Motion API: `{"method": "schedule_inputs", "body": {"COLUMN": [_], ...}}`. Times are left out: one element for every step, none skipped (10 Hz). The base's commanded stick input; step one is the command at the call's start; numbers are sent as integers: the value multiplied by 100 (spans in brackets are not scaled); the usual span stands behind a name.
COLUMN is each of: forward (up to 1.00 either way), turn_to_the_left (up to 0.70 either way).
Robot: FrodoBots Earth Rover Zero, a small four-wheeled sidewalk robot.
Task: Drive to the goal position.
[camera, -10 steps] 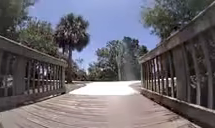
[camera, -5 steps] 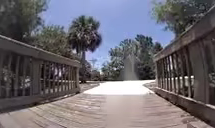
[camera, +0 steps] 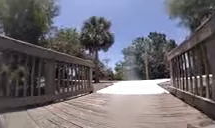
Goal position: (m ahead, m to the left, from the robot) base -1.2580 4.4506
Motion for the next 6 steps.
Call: {"method": "schedule_inputs", "body": {"forward": [0,0,0,0,0,0], "turn_to_the_left": [70,70,70,70,70,70]}}
